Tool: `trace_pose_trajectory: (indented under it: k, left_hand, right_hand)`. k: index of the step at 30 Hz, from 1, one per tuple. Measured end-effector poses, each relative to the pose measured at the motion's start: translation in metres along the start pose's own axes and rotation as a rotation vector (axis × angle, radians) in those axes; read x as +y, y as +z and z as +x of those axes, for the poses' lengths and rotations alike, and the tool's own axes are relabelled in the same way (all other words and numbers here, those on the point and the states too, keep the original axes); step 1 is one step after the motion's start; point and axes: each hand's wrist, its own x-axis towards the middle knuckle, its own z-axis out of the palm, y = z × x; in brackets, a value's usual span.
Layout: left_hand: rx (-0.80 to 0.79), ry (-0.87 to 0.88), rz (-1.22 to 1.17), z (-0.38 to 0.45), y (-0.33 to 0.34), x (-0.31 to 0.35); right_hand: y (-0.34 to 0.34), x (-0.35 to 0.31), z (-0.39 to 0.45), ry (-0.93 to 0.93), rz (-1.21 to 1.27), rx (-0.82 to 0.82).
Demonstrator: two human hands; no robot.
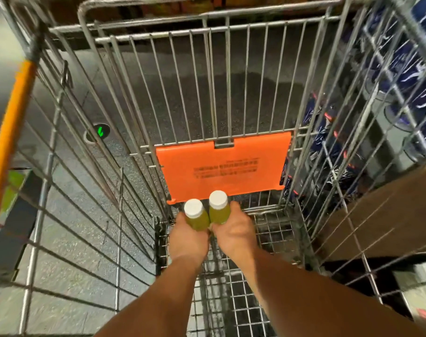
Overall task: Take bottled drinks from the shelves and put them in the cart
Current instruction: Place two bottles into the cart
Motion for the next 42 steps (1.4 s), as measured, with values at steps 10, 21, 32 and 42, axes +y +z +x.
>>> trace_pose_trajectory:
  k: [10, 21, 32, 42]
  left_hand:
    - [-0.005, 0.170, 0.013, -0.049, -0.063, 0.065]
    - [-0.056, 0.518, -0.159, -0.165, -0.209, 0.164]
    - [-0.253, 0.954, -0.212, -0.333, -0.349, 0.226]
    - [-0.426, 1.295, -0.210, -0.517, -0.405, 0.218]
  right_hand:
    - [-0.081, -0.052, -0.060, -0.083, 0.061, 0.107]
    - [-0.206, -0.142, -0.216, -0.136, 0.234, 0.429]
    - [-0.312, -0.195, -0.438, -0.098, 0.298, 0.857]
    - [-0.357, -0.154, -0.651, -0.009, 0.256, 1.154]
